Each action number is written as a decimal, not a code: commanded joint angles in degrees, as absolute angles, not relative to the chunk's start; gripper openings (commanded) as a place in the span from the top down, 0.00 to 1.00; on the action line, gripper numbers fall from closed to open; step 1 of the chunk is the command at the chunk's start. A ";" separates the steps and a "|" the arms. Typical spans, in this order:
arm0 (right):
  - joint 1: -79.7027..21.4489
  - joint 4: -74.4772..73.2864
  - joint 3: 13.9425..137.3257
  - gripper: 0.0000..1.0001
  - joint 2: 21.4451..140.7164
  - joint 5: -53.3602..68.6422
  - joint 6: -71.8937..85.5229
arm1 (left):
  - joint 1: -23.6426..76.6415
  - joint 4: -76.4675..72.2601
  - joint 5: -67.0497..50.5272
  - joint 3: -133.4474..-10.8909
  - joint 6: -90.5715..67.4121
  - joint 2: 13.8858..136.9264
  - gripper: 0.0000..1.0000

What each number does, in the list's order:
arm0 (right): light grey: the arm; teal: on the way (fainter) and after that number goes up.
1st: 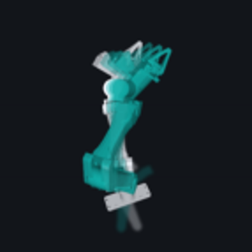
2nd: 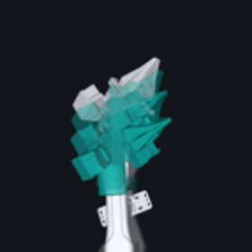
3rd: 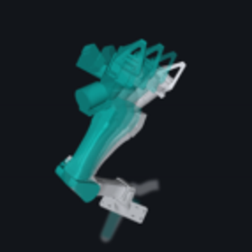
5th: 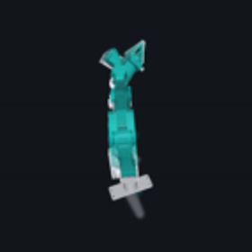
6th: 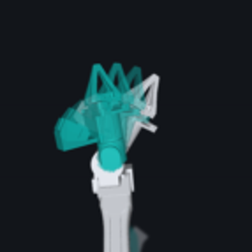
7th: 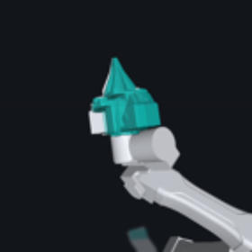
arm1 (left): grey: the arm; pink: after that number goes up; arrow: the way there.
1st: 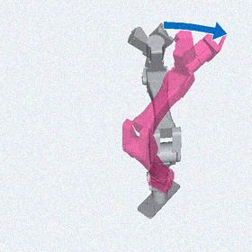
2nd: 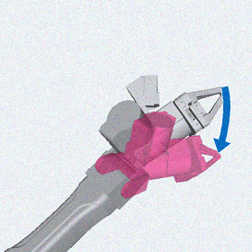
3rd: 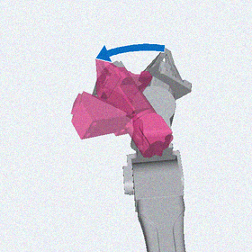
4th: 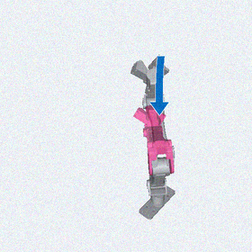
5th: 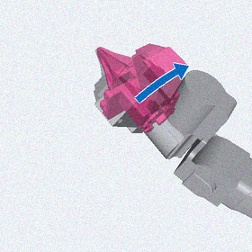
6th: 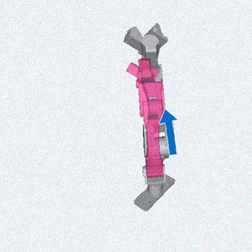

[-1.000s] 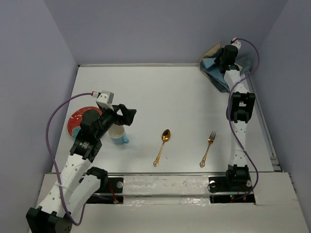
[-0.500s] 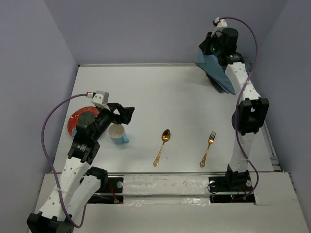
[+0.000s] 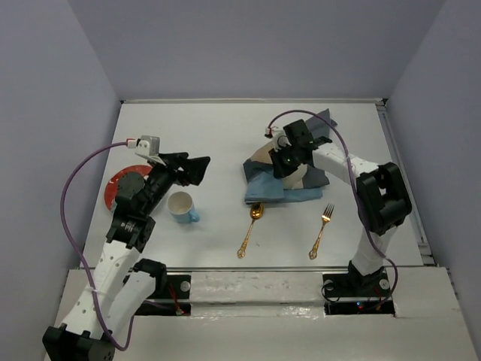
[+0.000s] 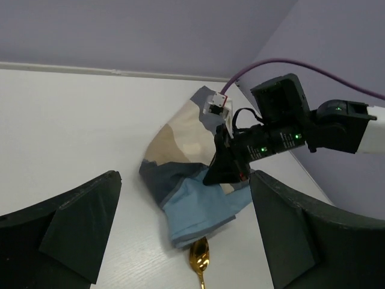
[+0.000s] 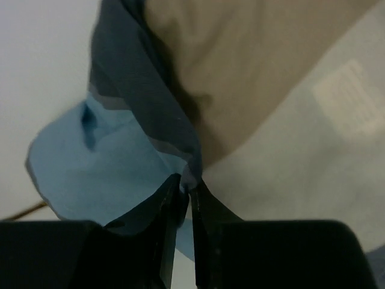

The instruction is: Set the dinner table for one person

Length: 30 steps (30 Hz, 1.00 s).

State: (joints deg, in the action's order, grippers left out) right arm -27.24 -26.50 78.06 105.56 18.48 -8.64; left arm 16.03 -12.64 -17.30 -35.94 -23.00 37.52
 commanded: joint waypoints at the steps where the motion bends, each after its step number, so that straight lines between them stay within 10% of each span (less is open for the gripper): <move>1: -26.10 -26.37 76.73 0.50 98.27 13.73 -7.12 | 15.82 -19.24 -18.46 -37.96 -28.47 43.13 0.01; 3: -26.10 -25.15 75.59 0.36 96.86 12.66 -6.24 | 16.78 -19.51 -18.20 -38.76 -28.92 44.99 0.05; 6: -25.06 -21.37 74.01 0.31 93.70 10.63 -1.25 | 20.99 -18.90 -14.78 -40.43 -27.34 48.06 0.43; 9: -21.89 -17.85 73.30 0.33 90.54 10.99 4.54 | 28.19 -15.83 -9.77 -42.62 -26.28 52.36 0.46; 21: -6.60 -4.84 48.88 0.94 75.42 0.26 24.25 | 55.79 -3.87 14.66 -57.54 -17.67 75.57 0.42; 24: -5.27 -4.66 45.98 0.76 73.04 -2.72 25.84 | 60.55 -1.32 20.46 -63.17 -16.26 82.69 0.46; 26: -5.27 -4.14 42.99 0.45 72.25 -4.48 26.80 | 63.09 0.17 24.85 -65.82 -15.30 88.31 0.48; 30: -4.04 -0.98 37.71 0.36 72.33 -5.45 30.15 | 64.69 3.95 28.03 -71.54 -14.77 96.14 0.48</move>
State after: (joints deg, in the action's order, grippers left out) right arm -4.82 -7.90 41.47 73.47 -2.39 25.47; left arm 63.55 -0.08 19.03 -66.63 -17.10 91.94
